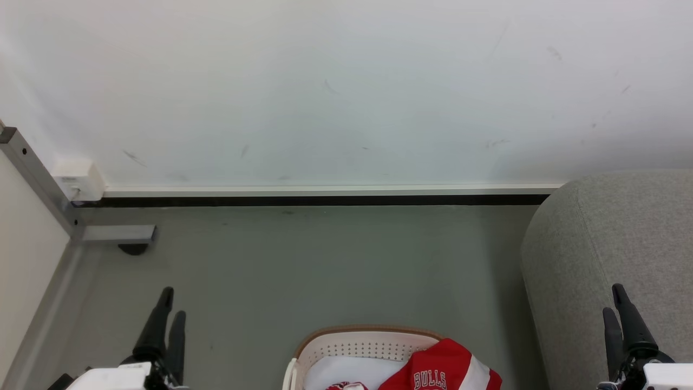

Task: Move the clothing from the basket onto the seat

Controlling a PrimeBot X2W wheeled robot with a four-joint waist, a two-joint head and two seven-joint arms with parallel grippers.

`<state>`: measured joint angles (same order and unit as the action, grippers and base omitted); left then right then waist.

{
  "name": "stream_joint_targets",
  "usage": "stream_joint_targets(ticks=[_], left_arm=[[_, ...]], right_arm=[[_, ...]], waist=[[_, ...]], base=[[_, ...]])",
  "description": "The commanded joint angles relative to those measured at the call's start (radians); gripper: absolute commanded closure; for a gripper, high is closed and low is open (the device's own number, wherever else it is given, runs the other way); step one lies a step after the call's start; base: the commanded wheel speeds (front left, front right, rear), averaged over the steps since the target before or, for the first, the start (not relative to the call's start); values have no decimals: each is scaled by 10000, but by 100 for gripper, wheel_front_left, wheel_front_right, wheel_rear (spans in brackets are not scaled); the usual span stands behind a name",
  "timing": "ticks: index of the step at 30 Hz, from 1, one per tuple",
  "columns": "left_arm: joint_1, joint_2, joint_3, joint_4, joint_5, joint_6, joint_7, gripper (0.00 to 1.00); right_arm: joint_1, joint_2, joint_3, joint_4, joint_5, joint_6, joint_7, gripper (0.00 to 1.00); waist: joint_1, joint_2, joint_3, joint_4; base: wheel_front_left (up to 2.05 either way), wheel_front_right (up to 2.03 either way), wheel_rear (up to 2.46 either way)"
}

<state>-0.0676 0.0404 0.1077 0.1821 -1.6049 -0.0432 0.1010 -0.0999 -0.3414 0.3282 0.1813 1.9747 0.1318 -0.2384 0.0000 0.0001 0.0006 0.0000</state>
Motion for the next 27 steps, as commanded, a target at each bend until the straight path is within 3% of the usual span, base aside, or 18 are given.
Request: stream_joint_targets(ticks=[1,10,27], left_arm=[[-223,47,-60,-218,53,-68,-150,0],[-268,166,-341,-435,738,-173,-612,0],[-220,127,-407,-675,3470,-331,-1279,0]], right_arm=[[-209,-15,-113,-194,-290,-1,-19,0],[-275,351,-341,-316,-1175,-2,-49,0],[-287,907,-545,-541,-4083,-5,-99,0]], waist=[[0,-1,2,-1],[0,-1,2,-18],[0,-1,-12,-66]], base=[[0,0,0],[0,0,0],[0,0,0]])
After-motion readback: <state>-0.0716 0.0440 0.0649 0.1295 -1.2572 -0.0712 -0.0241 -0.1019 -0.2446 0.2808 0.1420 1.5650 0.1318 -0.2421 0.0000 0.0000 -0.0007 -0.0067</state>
